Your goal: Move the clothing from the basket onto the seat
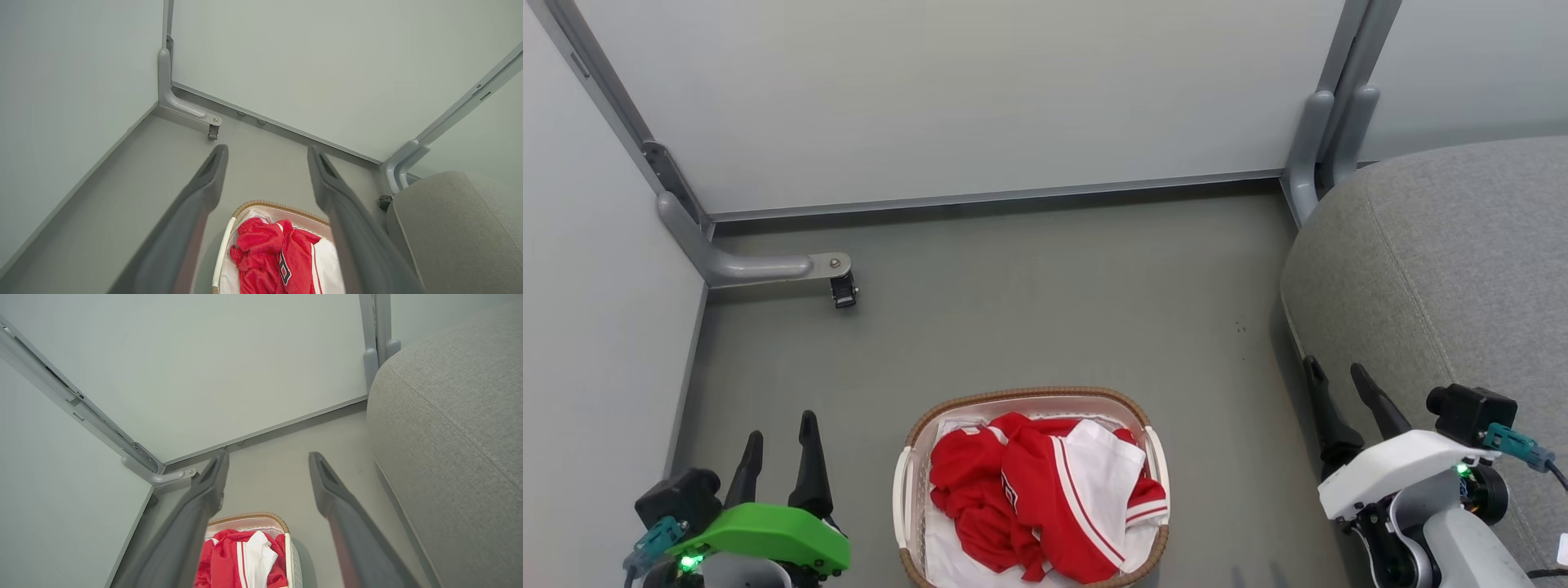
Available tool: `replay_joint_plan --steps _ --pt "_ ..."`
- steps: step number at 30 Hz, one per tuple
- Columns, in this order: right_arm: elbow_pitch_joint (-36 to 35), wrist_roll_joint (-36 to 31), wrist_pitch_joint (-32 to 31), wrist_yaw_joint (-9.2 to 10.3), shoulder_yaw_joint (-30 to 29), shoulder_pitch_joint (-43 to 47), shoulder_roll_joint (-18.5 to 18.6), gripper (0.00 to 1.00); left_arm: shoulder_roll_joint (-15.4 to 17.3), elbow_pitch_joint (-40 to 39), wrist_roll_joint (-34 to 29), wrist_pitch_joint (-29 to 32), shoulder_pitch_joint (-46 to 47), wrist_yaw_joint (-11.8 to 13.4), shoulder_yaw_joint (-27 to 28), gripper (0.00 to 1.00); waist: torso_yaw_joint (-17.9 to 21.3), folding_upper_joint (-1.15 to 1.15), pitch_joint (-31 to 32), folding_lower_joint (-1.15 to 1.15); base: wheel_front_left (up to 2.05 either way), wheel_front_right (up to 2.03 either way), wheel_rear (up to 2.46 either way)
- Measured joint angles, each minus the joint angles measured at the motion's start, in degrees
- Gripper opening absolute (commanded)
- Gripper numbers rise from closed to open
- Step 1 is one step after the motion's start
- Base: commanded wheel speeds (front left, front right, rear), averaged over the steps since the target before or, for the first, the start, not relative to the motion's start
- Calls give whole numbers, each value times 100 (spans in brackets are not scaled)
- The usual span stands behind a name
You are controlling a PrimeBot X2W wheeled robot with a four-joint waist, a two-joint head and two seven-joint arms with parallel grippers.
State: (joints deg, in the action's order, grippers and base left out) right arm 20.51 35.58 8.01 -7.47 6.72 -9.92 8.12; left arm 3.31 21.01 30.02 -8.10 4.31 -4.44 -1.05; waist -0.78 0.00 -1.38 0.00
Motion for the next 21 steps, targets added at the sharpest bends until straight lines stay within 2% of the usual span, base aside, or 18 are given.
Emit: replay_joint_plan --steps 21 --pt "174 -1278 293 -1 -68 154 -91 100 -34 155 -1037 -278 -133 197 -85 100 22 0 -8 0 0 0 0"
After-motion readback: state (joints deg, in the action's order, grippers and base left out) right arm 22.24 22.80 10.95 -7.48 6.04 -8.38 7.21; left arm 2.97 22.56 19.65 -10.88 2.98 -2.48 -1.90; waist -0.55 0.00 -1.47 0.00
